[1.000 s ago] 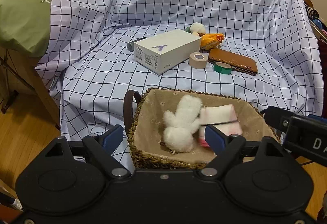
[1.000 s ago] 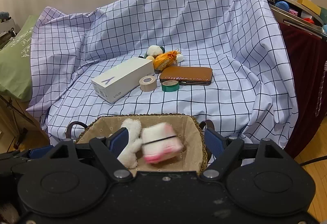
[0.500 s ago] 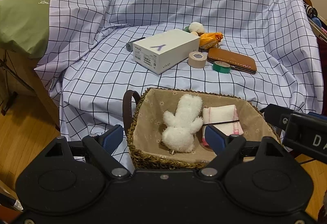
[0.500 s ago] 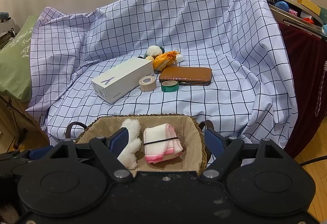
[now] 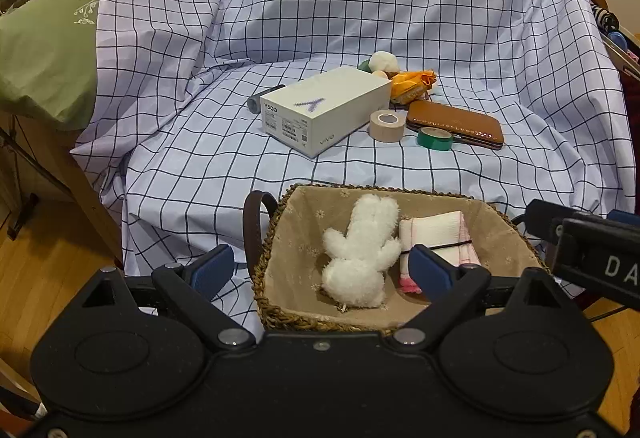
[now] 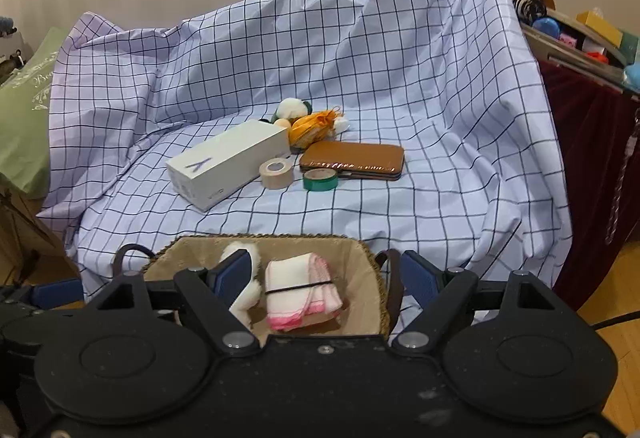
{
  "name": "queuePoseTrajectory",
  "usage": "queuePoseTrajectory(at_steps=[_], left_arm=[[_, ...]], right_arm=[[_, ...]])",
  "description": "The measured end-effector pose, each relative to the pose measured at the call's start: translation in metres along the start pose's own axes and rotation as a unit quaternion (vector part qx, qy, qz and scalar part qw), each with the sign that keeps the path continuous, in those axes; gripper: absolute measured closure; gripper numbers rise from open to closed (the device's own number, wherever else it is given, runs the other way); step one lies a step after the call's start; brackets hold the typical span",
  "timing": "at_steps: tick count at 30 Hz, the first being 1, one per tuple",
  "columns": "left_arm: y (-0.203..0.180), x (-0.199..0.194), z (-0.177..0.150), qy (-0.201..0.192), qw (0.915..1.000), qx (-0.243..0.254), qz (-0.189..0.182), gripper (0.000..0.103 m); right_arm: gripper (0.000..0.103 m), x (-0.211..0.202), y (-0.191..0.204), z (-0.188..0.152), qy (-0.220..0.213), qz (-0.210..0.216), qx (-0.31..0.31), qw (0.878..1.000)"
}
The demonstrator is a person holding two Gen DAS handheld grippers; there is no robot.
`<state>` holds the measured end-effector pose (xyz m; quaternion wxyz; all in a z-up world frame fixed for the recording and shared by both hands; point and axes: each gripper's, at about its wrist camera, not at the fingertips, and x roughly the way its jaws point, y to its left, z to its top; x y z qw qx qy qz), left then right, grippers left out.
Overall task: Organize soft objects
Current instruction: 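Lift both open grippers up out of the basket, then move the right gripper toward the white packet while the left gripper moves past the white box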
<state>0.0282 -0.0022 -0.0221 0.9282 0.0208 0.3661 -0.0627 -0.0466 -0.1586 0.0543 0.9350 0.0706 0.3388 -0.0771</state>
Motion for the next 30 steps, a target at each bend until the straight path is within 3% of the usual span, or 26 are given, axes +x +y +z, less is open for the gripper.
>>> queuePoseTrajectory(at_steps=[14,30], left_arm=[[-0.003,0.017,0.02,-0.008,0.9989,0.045,0.006,0.012],[0.0,0.06,0.066,-0.006,0.9959,0.09,0.012,0.011]], right_arm=[[0.021,0.025,-0.009,0.03,-0.023,-0.037,-0.008,0.999],[0.02,0.099,-0.033,0.081,-0.012,-0.121,-0.014,0.992]])
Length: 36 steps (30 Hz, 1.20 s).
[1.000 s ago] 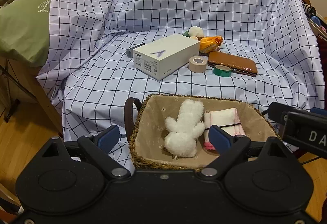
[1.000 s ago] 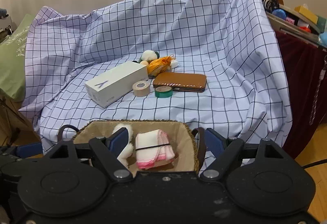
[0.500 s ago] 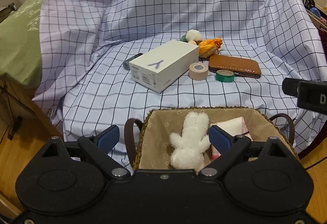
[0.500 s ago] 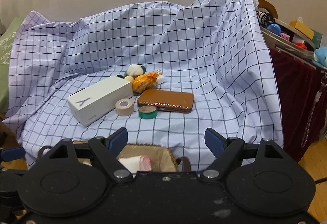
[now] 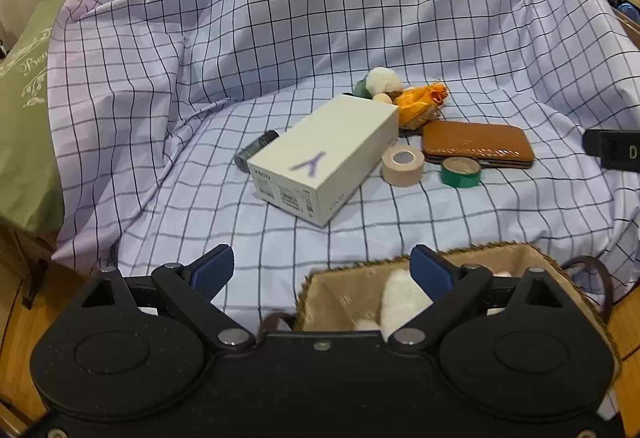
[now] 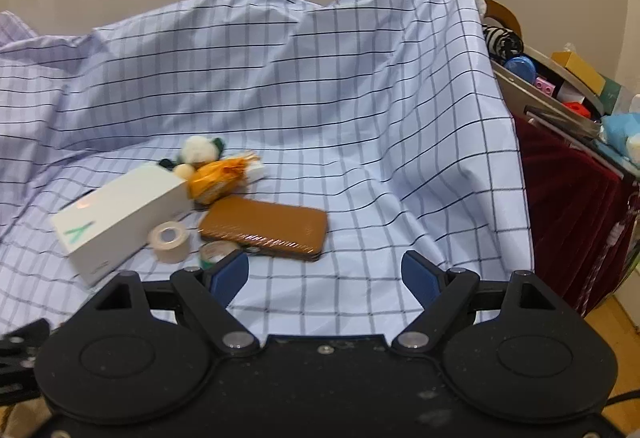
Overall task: Organize soft objects
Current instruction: 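Move the right gripper toward the white packet while the left gripper moves past the white box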
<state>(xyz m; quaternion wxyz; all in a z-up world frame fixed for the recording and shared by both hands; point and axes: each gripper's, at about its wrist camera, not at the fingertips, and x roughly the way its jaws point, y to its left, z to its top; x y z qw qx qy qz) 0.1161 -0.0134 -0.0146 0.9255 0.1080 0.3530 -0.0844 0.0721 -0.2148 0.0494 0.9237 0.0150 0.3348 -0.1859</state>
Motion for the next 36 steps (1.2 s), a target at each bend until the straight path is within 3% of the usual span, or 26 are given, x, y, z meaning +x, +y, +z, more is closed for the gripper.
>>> queuePoseTrajectory(at_steps=[4,14,20,36], left_arm=[[0.003,0.012,0.008,-0.003,1.0,0.004,0.008,0.011],[-0.019,0.048,-0.003,0.013,0.9991,0.017,-0.036,0.011],[-0.019,0.06,-0.011,0.036,0.9981,0.011,-0.049,0.011],[-0.011,0.069,-0.023,0.053,0.9959,-0.033,-0.066,0.012]], right_arm=[[0.02,0.022,-0.002,0.009,0.001,-0.032,-0.002,0.999],[0.02,0.075,0.005,0.006,0.029,-0.097,-0.022,0.995],[0.02,0.097,0.015,-0.004,0.072,-0.073,-0.035,0.994],[0.017,0.114,0.011,0.002,0.094,-0.078,-0.024,0.992]])
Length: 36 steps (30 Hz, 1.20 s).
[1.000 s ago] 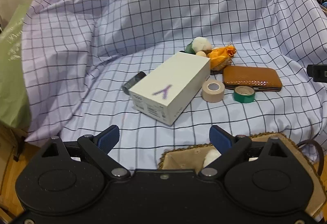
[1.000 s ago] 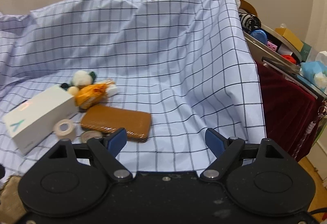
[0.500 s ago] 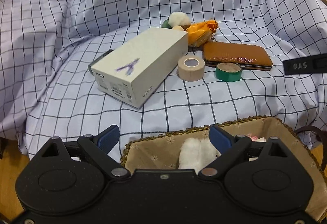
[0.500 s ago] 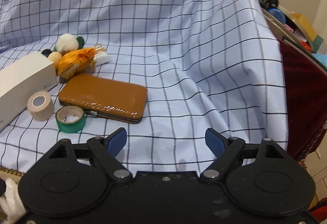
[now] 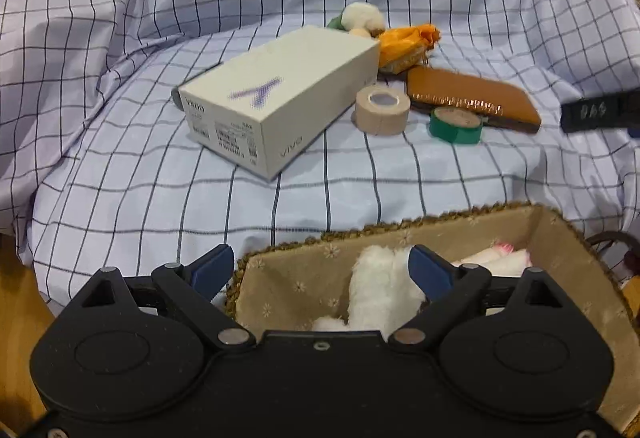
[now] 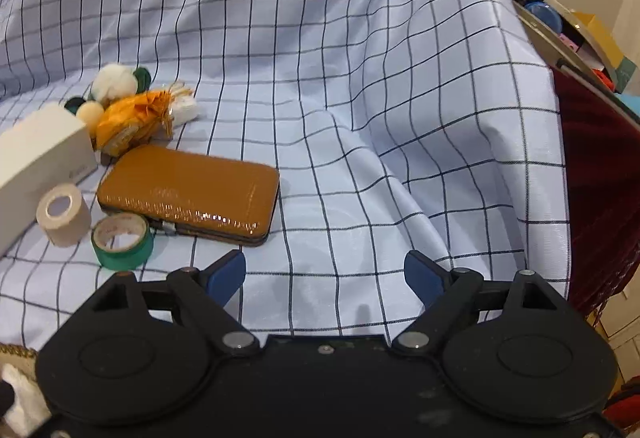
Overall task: Organize soft objects
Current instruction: 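Move the right gripper toward the white packet while the left gripper moves past the white box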
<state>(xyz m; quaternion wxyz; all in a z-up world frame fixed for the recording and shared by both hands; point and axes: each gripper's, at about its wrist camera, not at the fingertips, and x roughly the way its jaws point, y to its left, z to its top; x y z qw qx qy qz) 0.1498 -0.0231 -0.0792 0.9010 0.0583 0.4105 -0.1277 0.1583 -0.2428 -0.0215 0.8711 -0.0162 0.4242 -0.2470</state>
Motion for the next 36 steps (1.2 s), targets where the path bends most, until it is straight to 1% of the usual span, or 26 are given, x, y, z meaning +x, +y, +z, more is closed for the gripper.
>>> queuePoseTrajectory(at_steps=[3,10,15,19,25,27,29,32,34,36], left_arm=[[0.002,-0.003,0.006,0.0,1.0,0.0,-0.002,0.012],[0.015,-0.013,0.034,-0.018,0.9997,-0.012,-0.013,0.011],[0.027,-0.01,0.055,-0.026,0.9994,-0.02,-0.012,0.011],[0.033,-0.002,0.071,-0.03,0.9992,-0.023,-0.011,0.011],[0.041,0.012,0.096,-0.034,0.999,-0.024,-0.016,0.011],[0.044,0.019,0.104,-0.033,0.999,-0.026,-0.016,0.011],[0.047,0.027,0.114,-0.032,0.9989,-0.028,-0.019,0.011],[0.05,0.038,0.128,-0.029,0.9989,-0.028,-0.022,0.011],[0.051,0.044,0.137,-0.029,0.9989,-0.026,-0.024,0.011],[0.051,0.049,0.146,-0.031,0.999,-0.023,-0.024,0.011]], right_arm=[[0.017,0.002,0.001,0.0,0.007,0.005,-0.005,1.0],[0.017,0.0,-0.003,0.017,-0.019,-0.02,-0.017,0.999],[0.016,-0.004,-0.005,0.037,-0.04,-0.014,-0.011,0.999],[0.015,-0.002,0.001,0.058,-0.052,0.007,-0.011,0.999],[0.015,0.016,0.01,0.092,-0.037,0.071,0.02,0.997],[0.015,0.026,0.016,0.103,-0.032,0.084,0.032,0.995],[0.015,0.035,0.023,0.111,-0.039,0.091,0.04,0.994],[0.015,0.051,0.038,0.125,-0.049,0.089,0.022,0.995],[0.015,0.065,0.049,0.135,-0.041,0.093,0.009,0.995],[0.016,0.079,0.054,0.144,-0.03,0.109,0.004,0.994]])
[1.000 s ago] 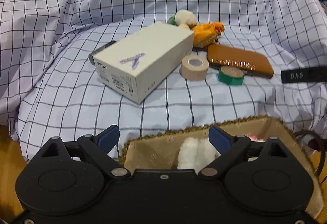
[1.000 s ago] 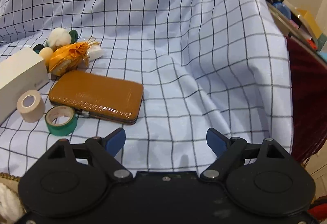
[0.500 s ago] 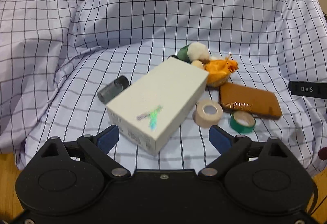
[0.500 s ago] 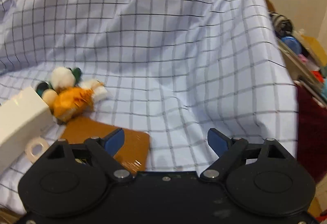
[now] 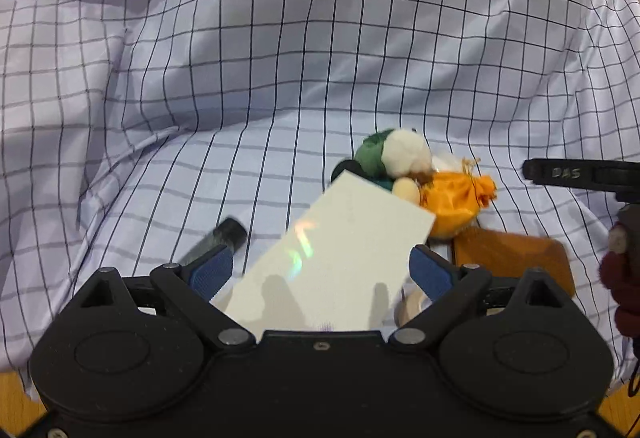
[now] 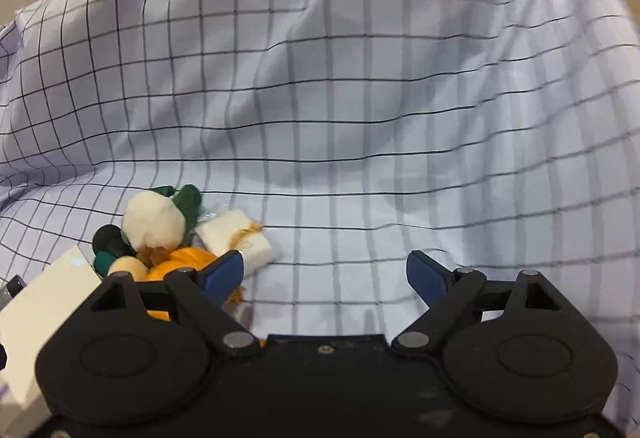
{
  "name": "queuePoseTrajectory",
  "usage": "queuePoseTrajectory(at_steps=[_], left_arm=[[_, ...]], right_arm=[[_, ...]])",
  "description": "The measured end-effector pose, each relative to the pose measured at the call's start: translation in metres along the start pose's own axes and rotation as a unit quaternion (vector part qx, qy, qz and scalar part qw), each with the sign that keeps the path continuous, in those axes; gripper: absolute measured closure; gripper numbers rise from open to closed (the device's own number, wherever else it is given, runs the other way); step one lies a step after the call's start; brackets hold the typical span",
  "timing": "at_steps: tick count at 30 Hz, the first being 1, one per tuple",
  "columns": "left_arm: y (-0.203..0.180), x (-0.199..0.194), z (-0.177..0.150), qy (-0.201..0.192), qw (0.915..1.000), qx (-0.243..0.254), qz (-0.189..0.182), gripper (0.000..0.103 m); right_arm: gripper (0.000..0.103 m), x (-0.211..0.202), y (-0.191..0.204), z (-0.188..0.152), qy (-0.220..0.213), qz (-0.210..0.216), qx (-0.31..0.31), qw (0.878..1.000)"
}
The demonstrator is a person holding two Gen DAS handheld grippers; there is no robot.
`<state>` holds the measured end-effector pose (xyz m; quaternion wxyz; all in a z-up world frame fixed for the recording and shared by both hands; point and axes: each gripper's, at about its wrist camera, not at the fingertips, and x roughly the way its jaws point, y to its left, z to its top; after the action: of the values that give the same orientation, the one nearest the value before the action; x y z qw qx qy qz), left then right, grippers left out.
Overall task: Organize soft objects
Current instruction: 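Grasp the white packet with yellow string with the right gripper while the left approaches the green-and-white plush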
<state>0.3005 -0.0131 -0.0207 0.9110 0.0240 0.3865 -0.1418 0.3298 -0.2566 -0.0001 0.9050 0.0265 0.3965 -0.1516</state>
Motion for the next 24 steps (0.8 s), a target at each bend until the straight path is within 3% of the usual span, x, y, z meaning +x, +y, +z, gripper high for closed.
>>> queuePoseTrajectory(at_steps=[11,16,21,24], left_arm=[[0.001,0.025,0.016,0.013,0.9998,0.016,-0.004,0.011],[0.001,0.029,0.018,0.018,0.9996,0.021,-0.003,0.011],[0.002,0.03,0.023,0.018,0.9994,0.028,-0.002,0.011],[0.001,0.032,0.026,0.02,0.9994,0.03,0.0,0.011]], right_arm=[[0.022,0.068,0.029,0.034,0.04,0.068,-0.063,0.995],[0.022,0.097,0.046,0.031,0.065,0.052,-0.114,0.99],[0.02,0.115,0.04,0.036,0.075,0.065,-0.096,0.99],[0.021,0.118,0.034,0.042,0.059,0.04,-0.084,0.994]])
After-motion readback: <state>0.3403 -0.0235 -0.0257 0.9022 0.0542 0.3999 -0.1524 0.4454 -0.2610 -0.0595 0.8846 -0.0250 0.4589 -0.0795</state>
